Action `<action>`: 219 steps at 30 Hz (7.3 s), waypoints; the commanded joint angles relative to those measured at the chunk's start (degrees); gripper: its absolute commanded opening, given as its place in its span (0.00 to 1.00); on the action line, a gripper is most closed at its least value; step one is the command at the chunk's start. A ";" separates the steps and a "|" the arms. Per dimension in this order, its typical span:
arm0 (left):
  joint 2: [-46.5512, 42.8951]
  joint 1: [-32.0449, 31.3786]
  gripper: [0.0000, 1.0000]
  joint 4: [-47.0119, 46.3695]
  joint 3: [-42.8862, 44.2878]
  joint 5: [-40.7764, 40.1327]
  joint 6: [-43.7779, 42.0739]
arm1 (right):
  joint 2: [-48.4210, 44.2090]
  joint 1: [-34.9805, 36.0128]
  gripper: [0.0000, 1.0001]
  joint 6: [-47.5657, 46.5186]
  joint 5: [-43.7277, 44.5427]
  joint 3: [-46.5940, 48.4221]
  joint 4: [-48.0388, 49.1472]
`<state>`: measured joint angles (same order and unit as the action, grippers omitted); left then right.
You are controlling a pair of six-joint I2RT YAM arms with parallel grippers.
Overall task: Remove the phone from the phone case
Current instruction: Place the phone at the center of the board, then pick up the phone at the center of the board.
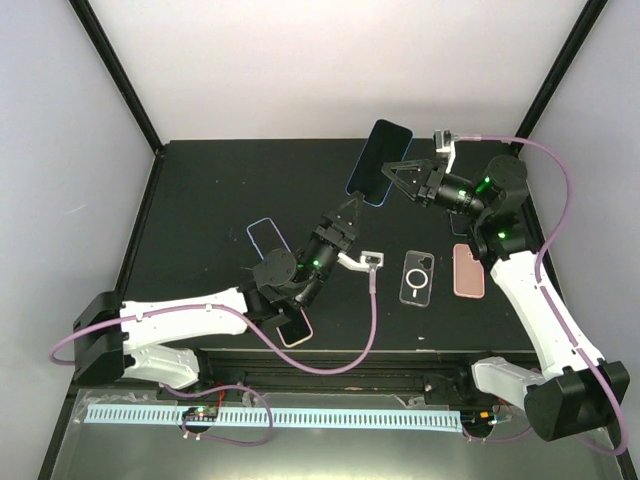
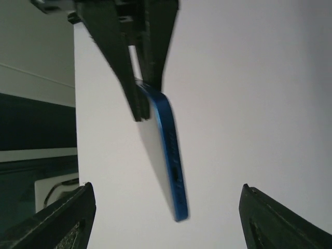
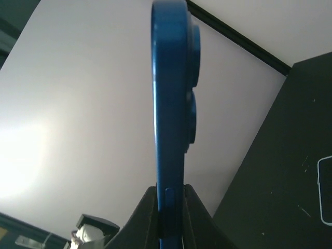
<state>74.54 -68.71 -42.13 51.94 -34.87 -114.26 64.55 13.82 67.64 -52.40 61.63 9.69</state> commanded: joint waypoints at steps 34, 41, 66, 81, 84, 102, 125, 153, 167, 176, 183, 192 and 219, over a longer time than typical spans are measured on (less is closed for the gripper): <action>-9.74 24.21 0.99 66.00 20.23 9.45 70.29 | 2.84 -15.27 0.01 -51.84 -29.81 10.36 -34.14; -10.63 32.60 0.99 76.16 22.99 19.18 83.41 | 16.82 -16.89 0.01 -91.31 -18.05 21.20 -75.88; -7.79 41.32 0.99 83.19 27.78 38.18 97.90 | 55.54 -21.70 0.05 -91.15 -2.01 32.89 -70.49; -6.37 41.73 0.99 83.90 29.34 40.16 98.99 | 70.23 -23.58 0.07 -90.28 -3.36 46.89 -75.78; -6.27 41.72 0.99 83.89 29.22 40.15 98.92 | 71.41 -23.58 0.08 -89.57 -2.81 48.17 -75.37; -7.23 41.76 0.99 84.55 28.36 40.24 97.27 | 73.22 -23.58 0.54 -86.80 1.31 51.75 -74.07; -6.52 41.67 0.99 108.77 19.60 48.23 53.71 | 57.55 -23.58 1.00 -89.17 -2.63 44.08 -75.86; 0.32 33.08 0.99 99.30 -0.76 40.74 8.34 | 32.75 -23.14 1.00 -79.92 -17.73 15.55 -59.80; 11.46 26.56 0.99 93.97 3.04 41.17 4.97 | 28.58 -23.14 1.00 -76.43 -19.98 11.05 -54.90; 19.08 24.59 0.99 95.15 5.92 40.23 5.68 | 27.54 -23.14 1.00 -76.44 -19.62 10.71 -55.12; 22.66 24.59 0.99 91.27 3.12 36.60 5.49 | 27.46 -23.14 1.00 -76.36 -19.54 10.75 -55.04; 25.47 24.75 0.87 90.20 0.71 33.32 4.44 | 29.70 -23.10 0.99 -82.49 -19.27 11.95 -61.48; 1.85 25.60 0.48 85.54 3.83 33.27 2.79 | 22.59 -1.11 0.85 -76.09 -12.90 0.81 -49.43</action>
<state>79.75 -43.46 44.86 52.97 -1.76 -109.56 86.94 8.38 -7.40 -65.21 63.24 -41.15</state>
